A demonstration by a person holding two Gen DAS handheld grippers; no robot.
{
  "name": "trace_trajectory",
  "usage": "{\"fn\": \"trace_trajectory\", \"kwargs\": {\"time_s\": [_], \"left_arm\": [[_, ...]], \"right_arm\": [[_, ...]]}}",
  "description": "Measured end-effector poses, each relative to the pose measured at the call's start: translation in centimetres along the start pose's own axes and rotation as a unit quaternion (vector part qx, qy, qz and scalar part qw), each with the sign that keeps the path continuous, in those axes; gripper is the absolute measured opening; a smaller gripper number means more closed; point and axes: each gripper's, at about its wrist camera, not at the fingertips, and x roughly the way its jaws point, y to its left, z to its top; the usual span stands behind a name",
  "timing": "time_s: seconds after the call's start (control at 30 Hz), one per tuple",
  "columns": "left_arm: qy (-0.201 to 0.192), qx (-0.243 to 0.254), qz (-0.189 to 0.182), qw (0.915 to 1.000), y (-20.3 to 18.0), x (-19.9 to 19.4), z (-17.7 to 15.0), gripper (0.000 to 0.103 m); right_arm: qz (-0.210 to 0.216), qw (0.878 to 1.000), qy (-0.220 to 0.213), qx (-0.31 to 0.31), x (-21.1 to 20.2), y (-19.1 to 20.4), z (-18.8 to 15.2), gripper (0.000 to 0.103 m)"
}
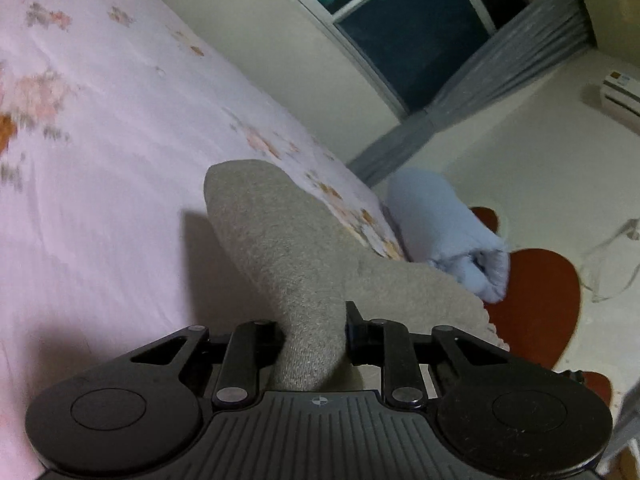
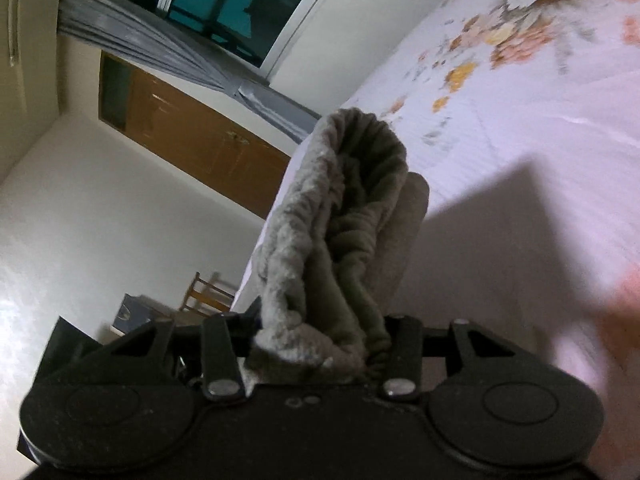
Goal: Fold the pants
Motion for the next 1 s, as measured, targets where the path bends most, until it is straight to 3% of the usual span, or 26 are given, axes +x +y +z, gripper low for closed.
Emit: {"fn": "trace_trajectory", "kwargs": {"time_s": [0.17, 0.2, 0.23, 0.27, 0.33, 0.5, 0.57, 0.67, 0.73, 0.77, 0.87, 1.0], "left_arm": [[0.010, -0.001, 0.048, 0.9988, 5.2, 5.0, 2.7, 0.024], [0.016, -0.007, 0.057, 0.9982, 6.7, 6.1, 2.6, 0.030], [0.025, -0.015, 0.052, 0.9982, 8.4, 6.8, 2.1, 0.040], [0.024, -0.023, 0.031, 0.9990, 9.6, 7.2, 1.6, 0.043], [0.001, -0.063, -0.017, 0.9978, 11.6, 7.1, 0.8, 0.043], [0.011, -0.060, -0.022, 0.9979, 11.4, 6.4, 0.9, 0.046], [0.009, -0.042, 0.000, 0.9991, 11.3, 4.6, 1.1, 0.052], [-0.010, -0.008, 0.063, 0.9980, 11.3, 0.7, 0.6, 0.070], [-0.026, 0.026, 0.124, 0.9916, 10.2, -2.3, -0.3, 0.081], [-0.030, 0.044, 0.154, 0.9866, 9.8, -3.5, -0.8, 0.089], [-0.043, 0.094, 0.213, 0.9716, 7.8, -7.7, -3.2, 0.103], [-0.055, 0.092, 0.241, 0.9646, 5.6, -13.4, -6.9, 0.103]], "right_arm": [[-0.005, 1.000, 0.013, 0.027, 6.9, -4.2, 0.8, 0.037], [-0.018, 0.999, 0.017, 0.034, 8.2, -5.5, 0.5, 0.040], [-0.038, 0.998, 0.017, 0.035, 8.9, -6.8, 0.2, 0.042], [-0.054, 0.997, 0.022, 0.043, 9.6, -8.4, -0.3, 0.042], [-0.016, 0.999, 0.004, 0.046, 9.2, -10.1, -0.9, 0.042], [-0.025, 0.999, 0.023, 0.022, 7.8, -9.5, -0.4, 0.046], [-0.039, 0.999, 0.034, 0.015, 6.4, -9.0, 0.3, 0.049], [-0.055, 0.998, 0.016, 0.018, 2.0, -9.0, 0.2, 0.073], [-0.063, 0.997, -0.008, 0.047, -1.0, -9.4, 0.1, 0.082], [-0.080, 0.995, -0.025, 0.050, -3.1, -9.1, -0.5, 0.097], [-0.138, 0.989, -0.059, 0.008, -8.3, -6.2, -3.4, 0.097], [-0.192, 0.978, -0.038, -0.071, -11.7, -1.7, -8.4, 0.097]]}}
